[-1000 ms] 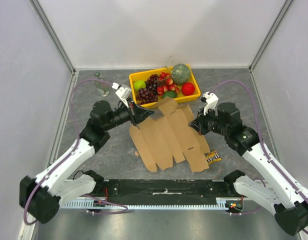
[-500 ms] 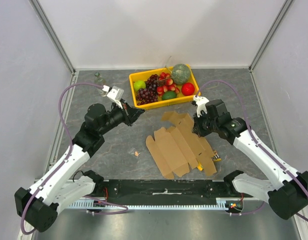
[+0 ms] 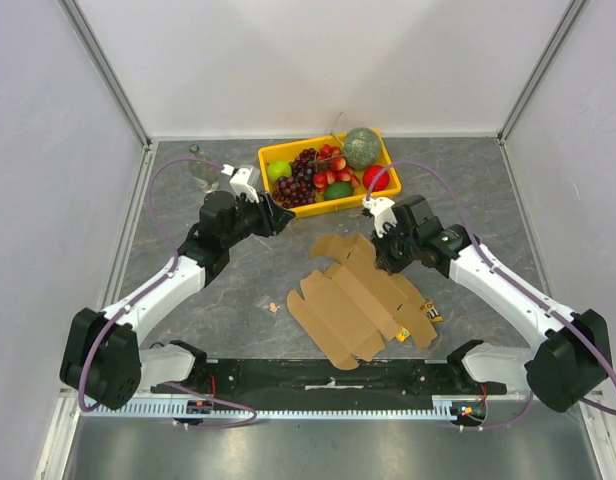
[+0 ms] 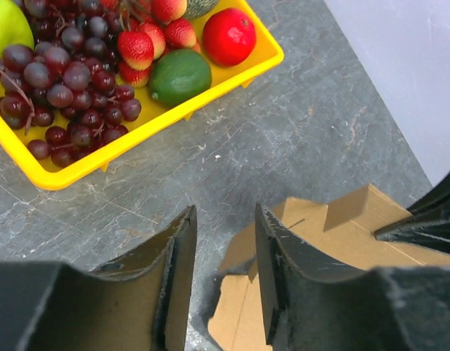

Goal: Fold the paper box

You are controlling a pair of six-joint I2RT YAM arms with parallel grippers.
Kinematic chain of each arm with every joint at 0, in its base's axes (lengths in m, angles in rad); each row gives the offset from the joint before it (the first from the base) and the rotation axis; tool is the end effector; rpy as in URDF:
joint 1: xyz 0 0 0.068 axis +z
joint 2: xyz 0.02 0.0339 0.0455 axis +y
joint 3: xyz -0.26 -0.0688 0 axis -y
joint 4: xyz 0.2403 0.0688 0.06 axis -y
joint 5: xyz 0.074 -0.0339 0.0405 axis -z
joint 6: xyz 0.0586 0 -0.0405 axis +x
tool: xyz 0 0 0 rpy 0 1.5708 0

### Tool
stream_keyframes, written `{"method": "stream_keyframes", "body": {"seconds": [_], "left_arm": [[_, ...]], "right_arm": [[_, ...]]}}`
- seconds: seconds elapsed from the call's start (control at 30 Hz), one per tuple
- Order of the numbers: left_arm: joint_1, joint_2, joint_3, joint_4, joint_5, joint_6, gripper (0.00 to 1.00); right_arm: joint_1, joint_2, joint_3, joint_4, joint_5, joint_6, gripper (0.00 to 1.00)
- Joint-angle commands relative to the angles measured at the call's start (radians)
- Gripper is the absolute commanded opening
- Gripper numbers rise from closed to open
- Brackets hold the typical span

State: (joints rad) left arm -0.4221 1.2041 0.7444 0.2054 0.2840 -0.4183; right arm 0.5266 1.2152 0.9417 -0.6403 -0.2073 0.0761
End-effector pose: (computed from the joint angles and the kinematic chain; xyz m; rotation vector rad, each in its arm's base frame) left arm 0.2622 -0.1358 0.2706 0.2123 1.8875 -0.8420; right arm 0.2164 0.1397 0.2461 -0.6519 2.4438 0.5068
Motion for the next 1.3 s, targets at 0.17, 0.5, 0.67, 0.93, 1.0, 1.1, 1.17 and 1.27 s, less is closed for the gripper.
{"method": "stream_keyframes", "body": {"seconds": [0.17, 0.5, 0.67, 0.93, 1.0, 1.1, 1.17, 1.27], "left_arm": [[0.009, 0.106, -0.08, 0.189, -0.02, -0.01, 0.47], [0.016, 0.209, -0.143, 0.273, 0.033, 0.006, 0.47], [0.017, 0.265, -0.149, 0.296, 0.075, 0.022, 0.46], [0.02, 0.311, -0.185, 0.345, 0.125, 0.042, 0.44], [0.022, 0.324, -0.188, 0.357, 0.15, 0.05, 0.43], [0.023, 0.344, -0.195, 0.384, 0.199, 0.062, 0.42], [0.023, 0.351, -0.2, 0.399, 0.236, 0.073, 0.41], [0.023, 0.359, -0.209, 0.422, 0.28, 0.093, 0.4]], "right_arm": [[0.122, 0.092, 0.109, 0.054, 0.058, -0.067, 0.0], [0.19, 0.159, 0.131, 0.08, 0.158, -0.114, 0.0], [0.214, 0.205, 0.146, 0.102, 0.184, -0.124, 0.0], [0.237, 0.271, 0.169, 0.116, 0.253, -0.145, 0.0], [0.237, 0.285, 0.17, 0.117, 0.261, -0.15, 0.0], [0.239, 0.303, 0.17, 0.122, 0.27, -0.151, 0.0], [0.239, 0.317, 0.17, 0.125, 0.272, -0.156, 0.0], [0.24, 0.334, 0.172, 0.129, 0.276, -0.162, 0.0]]}}
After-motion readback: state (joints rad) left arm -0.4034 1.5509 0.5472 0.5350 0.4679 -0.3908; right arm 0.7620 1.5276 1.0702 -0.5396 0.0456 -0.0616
